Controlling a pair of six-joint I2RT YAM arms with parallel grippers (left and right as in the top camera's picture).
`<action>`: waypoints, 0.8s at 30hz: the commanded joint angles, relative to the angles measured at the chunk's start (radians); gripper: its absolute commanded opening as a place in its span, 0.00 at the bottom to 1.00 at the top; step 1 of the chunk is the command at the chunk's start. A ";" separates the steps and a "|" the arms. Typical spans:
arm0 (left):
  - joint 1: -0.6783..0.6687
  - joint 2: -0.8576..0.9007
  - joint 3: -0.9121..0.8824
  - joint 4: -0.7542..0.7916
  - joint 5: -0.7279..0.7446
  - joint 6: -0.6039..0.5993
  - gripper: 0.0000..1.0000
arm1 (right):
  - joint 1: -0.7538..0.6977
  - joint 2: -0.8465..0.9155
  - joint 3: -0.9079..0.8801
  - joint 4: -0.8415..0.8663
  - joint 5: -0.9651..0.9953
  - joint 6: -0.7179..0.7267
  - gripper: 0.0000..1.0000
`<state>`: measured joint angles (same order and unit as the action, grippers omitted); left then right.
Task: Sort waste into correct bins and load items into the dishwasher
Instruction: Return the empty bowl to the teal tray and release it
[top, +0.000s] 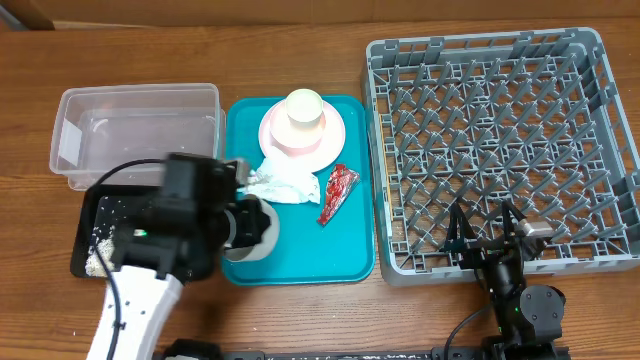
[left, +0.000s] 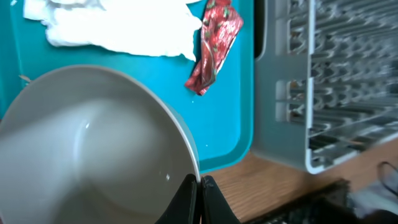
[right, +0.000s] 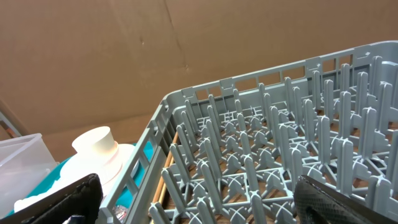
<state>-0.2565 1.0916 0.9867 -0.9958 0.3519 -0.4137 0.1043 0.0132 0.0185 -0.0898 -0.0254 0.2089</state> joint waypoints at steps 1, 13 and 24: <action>-0.130 0.035 0.017 0.014 -0.238 -0.163 0.04 | -0.005 -0.008 -0.011 0.007 0.005 0.002 1.00; -0.364 0.327 0.017 0.076 -0.341 -0.230 0.04 | -0.005 -0.008 -0.011 0.007 0.005 0.002 1.00; -0.365 0.414 0.017 0.081 -0.332 -0.230 0.04 | -0.005 -0.008 -0.011 0.007 0.005 0.002 1.00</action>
<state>-0.6159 1.4960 0.9867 -0.9188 0.0349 -0.6300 0.1047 0.0132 0.0185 -0.0898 -0.0254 0.2089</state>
